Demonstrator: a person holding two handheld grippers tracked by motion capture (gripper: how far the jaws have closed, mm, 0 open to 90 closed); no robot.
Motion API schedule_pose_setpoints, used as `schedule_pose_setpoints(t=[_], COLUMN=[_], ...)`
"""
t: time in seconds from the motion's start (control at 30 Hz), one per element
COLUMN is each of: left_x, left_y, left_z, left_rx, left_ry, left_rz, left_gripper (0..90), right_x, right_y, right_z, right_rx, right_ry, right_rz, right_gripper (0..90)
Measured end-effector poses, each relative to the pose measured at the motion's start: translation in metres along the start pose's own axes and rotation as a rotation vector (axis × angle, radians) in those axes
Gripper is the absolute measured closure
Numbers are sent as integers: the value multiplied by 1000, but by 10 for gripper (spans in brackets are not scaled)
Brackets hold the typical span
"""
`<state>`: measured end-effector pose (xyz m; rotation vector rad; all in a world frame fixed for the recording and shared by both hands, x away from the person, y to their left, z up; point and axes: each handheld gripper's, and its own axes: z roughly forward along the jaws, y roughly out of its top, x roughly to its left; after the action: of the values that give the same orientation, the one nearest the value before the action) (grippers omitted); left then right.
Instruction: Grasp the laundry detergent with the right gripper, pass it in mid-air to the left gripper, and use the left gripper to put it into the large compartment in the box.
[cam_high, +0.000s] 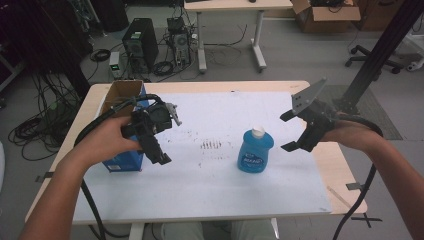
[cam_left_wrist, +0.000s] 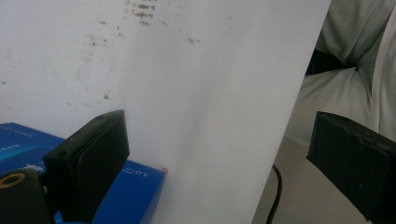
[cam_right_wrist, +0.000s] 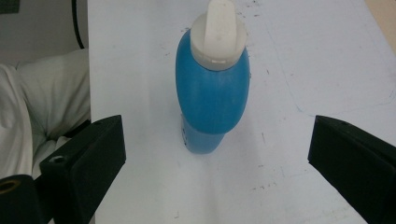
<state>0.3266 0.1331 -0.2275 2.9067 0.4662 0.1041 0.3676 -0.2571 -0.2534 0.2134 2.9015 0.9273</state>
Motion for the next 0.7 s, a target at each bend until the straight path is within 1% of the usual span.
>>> schedule_pose_setpoints(t=[0.2,0.23,0.33,0.37,0.53,0.7], left_x=[0,0,0,0,0,0], left_y=[0,0,0,0,-1,-1], left_z=[1,1,1,1,2,2], left_rx=[-3,-2,-3,-3,-4,0], left_ry=[0,0,0,0,0,-2], left_rz=[-3,-2,-4,-5,-10,-6], left_gripper=[58,58,58,58,58,58], right_x=[-2,-2,-3,-3,-2,-3], right_y=[-10,-15,-18,-22,-26,-29], right_z=[5,9,11,15,22,28], right_rx=[-31,-48,-61,-74,-82,-91], right_ry=[-5,-4,-6,-8,-6,-3], right_rz=[6,5,8,8,7,12], right_gripper=[36,37,33,34,34,35])
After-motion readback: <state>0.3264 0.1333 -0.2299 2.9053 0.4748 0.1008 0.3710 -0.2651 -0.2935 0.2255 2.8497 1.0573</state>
